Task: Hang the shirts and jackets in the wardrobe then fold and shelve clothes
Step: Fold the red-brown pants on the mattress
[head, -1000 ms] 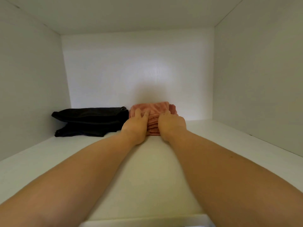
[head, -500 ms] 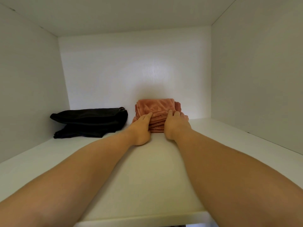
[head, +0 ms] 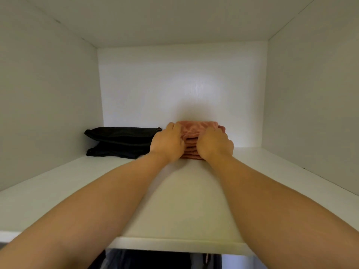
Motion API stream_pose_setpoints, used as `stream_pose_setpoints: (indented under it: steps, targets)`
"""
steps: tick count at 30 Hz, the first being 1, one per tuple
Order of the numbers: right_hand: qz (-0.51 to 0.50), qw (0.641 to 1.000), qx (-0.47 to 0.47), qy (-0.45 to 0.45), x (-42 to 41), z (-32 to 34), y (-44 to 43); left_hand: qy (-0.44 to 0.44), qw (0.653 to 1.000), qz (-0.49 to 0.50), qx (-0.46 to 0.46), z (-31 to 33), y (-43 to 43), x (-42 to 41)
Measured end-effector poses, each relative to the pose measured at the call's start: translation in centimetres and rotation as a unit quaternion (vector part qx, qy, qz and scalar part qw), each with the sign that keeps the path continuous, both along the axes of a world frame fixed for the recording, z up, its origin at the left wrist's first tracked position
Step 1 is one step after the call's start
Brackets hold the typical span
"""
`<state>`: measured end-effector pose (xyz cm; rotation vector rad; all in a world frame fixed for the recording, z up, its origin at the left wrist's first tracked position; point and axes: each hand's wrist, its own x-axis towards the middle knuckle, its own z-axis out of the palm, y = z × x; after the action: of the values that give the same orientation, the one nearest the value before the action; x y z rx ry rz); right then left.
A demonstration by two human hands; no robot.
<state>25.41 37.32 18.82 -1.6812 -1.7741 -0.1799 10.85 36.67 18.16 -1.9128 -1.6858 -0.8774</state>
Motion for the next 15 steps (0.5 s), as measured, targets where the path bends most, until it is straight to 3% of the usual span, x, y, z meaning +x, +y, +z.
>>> stream_pose_setpoints:
  steps: [3,5,10,12,15]
  targets:
    - [0.051,0.997,-0.063,0.011,-0.1,2.9,-4.2,-0.066,0.993,0.02,-0.09,2.4,-3.6,-0.7]
    - [0.106,0.991,-0.073,0.02,-0.5,4.7,-7.6,-0.106,0.99,0.009,-0.097,3.7,-7.0,-1.5]
    - [0.24,0.964,0.11,-0.016,-3.3,3.4,-16.9,-0.234,0.972,-0.021,0.029,2.0,-19.7,-3.8]
    - [0.313,0.938,0.136,0.061,-5.0,1.7,-20.9,-0.261,0.962,-0.008,0.081,0.0,-25.8,-4.3]
    - [0.416,0.888,0.091,0.173,-7.9,-1.6,-26.8,-0.286,0.949,0.046,0.123,-3.2,-34.7,-5.0]
